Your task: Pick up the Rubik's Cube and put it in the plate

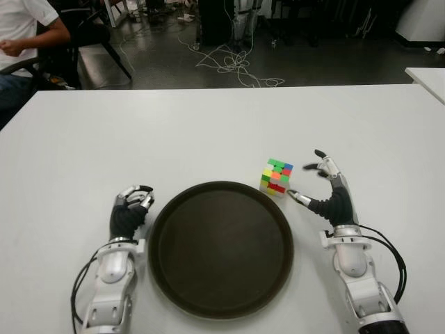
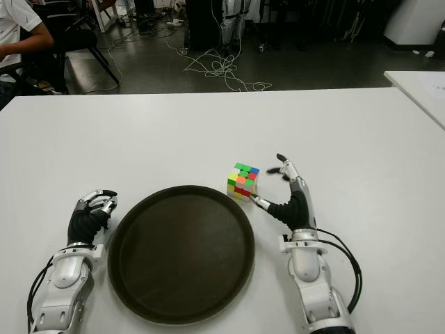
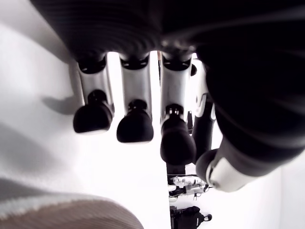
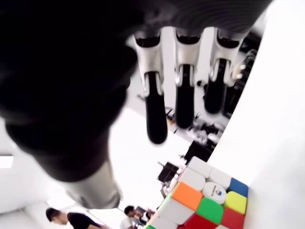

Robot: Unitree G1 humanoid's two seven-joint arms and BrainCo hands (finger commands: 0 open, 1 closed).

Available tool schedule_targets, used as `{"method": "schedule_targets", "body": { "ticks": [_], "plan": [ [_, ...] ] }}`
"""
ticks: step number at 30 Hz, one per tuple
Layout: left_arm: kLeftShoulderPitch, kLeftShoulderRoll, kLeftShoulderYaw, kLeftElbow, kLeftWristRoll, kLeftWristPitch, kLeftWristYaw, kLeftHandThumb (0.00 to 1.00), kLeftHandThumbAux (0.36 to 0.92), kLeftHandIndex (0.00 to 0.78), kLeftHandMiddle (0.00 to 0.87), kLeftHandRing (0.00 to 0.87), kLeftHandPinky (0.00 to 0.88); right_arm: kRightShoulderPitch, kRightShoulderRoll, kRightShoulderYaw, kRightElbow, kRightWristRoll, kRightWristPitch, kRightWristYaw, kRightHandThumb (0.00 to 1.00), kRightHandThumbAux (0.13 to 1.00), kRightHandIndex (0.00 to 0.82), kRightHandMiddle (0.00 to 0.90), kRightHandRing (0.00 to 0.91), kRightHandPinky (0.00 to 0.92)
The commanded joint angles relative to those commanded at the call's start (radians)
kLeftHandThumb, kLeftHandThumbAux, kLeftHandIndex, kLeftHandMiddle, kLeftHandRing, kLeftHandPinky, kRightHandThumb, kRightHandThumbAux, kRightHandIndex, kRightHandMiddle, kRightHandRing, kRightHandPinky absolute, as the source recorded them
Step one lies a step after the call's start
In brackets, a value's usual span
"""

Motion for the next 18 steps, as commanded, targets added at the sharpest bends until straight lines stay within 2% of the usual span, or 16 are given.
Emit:
{"method": "schedule_targets", "body": {
  "ticks": [7,18],
  "plan": [
    [0.002,0.001,-0.002,0.0,0.003,-0.003,0.0,0.709,0.704,0.444,0.809,0.817,0.807,-0.004,-0.009,-0.005,0.01,0.025,-0.014,0.042,0.0,0.895,0.061,0.094,0.073,0.074],
    [0.001,-0.004,0.0,0.003,-0.002,-0.006,0.002,0.71,0.704,0.444,0.805,0.814,0.806,-0.017,-0.026,-0.009,0.046,0.041,-0.052,0.061,0.0,0.93,0.06,0.099,0.083,0.115]
  ]
}}
